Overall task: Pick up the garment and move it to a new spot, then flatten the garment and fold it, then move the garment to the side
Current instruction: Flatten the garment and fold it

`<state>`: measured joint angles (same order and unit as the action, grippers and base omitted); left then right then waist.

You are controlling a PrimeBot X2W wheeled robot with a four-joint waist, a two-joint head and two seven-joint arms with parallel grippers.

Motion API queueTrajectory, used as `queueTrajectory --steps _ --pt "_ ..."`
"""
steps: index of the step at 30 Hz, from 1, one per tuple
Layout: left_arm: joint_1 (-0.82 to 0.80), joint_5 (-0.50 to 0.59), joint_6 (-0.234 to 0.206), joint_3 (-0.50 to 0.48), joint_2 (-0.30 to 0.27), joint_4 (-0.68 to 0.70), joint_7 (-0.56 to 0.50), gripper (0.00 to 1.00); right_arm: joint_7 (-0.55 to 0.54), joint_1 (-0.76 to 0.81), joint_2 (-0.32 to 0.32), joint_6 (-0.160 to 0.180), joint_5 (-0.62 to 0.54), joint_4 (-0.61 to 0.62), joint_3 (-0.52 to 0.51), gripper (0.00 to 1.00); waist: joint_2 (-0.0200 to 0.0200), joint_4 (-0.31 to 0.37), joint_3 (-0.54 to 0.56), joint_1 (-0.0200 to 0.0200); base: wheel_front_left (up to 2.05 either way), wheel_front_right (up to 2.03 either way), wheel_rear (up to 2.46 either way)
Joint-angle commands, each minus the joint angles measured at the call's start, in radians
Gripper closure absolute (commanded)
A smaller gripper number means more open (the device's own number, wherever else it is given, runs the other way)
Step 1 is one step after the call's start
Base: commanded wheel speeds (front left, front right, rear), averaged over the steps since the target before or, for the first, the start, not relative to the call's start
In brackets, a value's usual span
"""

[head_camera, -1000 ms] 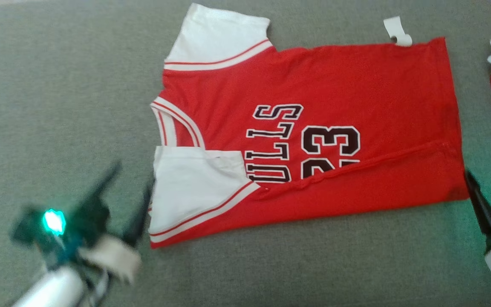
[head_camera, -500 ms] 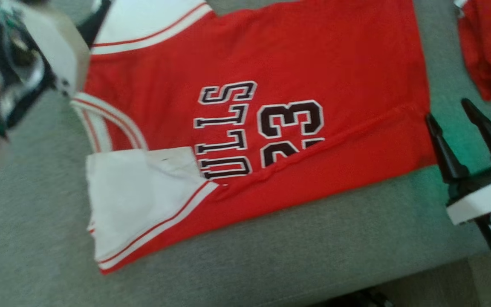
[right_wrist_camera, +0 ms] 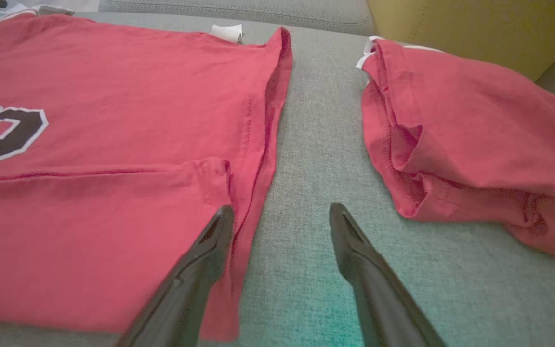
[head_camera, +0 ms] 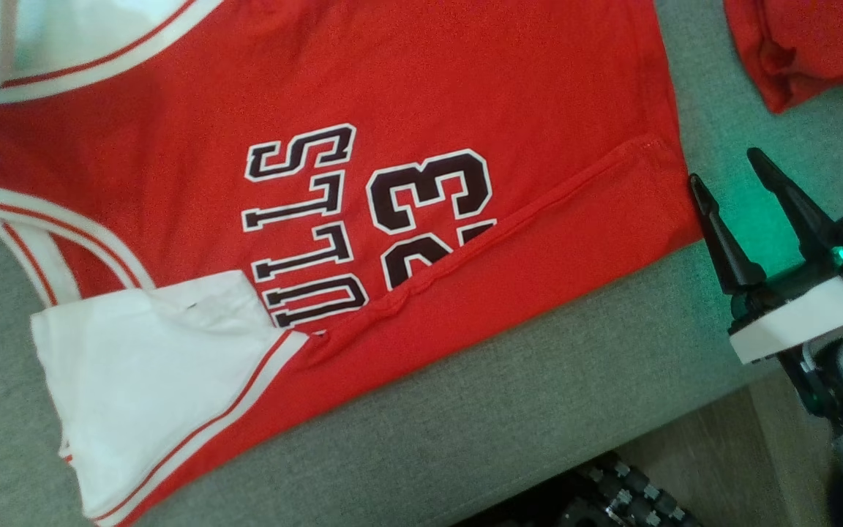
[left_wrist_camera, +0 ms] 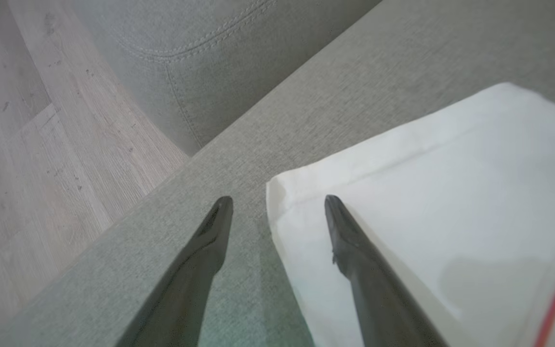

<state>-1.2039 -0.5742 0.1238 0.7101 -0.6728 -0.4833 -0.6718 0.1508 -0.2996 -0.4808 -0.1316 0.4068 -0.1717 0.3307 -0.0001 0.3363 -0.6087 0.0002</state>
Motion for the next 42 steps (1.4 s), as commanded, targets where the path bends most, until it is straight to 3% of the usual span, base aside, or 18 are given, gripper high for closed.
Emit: queueTrajectory --steps 1,10,15,24,27,28,37,42 --pt "-0.052 0.010 0.003 -0.038 -0.052 0.017 0.003 0.00 0.015 0.005 -0.024 0.001 0.010 0.015 0.010 0.00 0.0001 0.011 -0.014 -0.0002 0.00 0.00 0.00" --pt "-0.072 0.027 0.005 -0.012 -0.067 -0.054 0.053 0.00 0.040 -0.046 -0.023 0.001 0.027 -0.042 0.045 0.00 0.0001 0.014 -0.027 -0.0002 0.00 0.00 0.00" --pt "-0.080 -0.019 0.006 0.032 -0.061 -0.034 0.019 0.00 0.048 -0.064 -0.030 0.001 0.030 -0.062 0.054 0.00 0.0001 0.011 -0.032 -0.0002 0.00 0.00 0.00" --pt "-0.113 -0.067 0.007 0.100 -0.108 0.000 -0.002 0.00 0.070 -0.088 -0.013 0.001 0.036 -0.099 0.077 0.00 0.0001 0.032 -0.048 -0.0002 0.00 0.00 0.00" --pt "-0.121 -0.083 0.007 0.116 -0.118 0.004 -0.005 0.87 0.078 -0.094 -0.011 0.001 0.039 -0.113 0.084 0.00 0.0001 0.038 -0.050 -0.0002 0.00 0.00 0.00" --pt "-0.128 -0.091 0.007 0.127 -0.121 0.007 -0.002 1.00 0.082 -0.099 -0.012 0.001 0.042 -0.121 0.086 0.00 0.0001 0.039 -0.051 -0.0002 0.00 0.00 0.00" --pt "-0.161 -0.088 0.005 0.141 -0.097 0.001 0.074 1.00 0.067 -0.200 -0.042 0.001 0.063 -0.109 0.061 0.00 0.0001 0.000 -0.038 -0.0002 0.00 0.00 0.00" --pt "-0.183 -0.071 0.002 0.148 -0.053 -0.011 0.125 1.00 -0.060 -0.351 -0.052 0.001 0.057 -0.151 0.052 0.00 0.0001 -0.055 -0.026 -0.0002 0.00 0.00 0.00"
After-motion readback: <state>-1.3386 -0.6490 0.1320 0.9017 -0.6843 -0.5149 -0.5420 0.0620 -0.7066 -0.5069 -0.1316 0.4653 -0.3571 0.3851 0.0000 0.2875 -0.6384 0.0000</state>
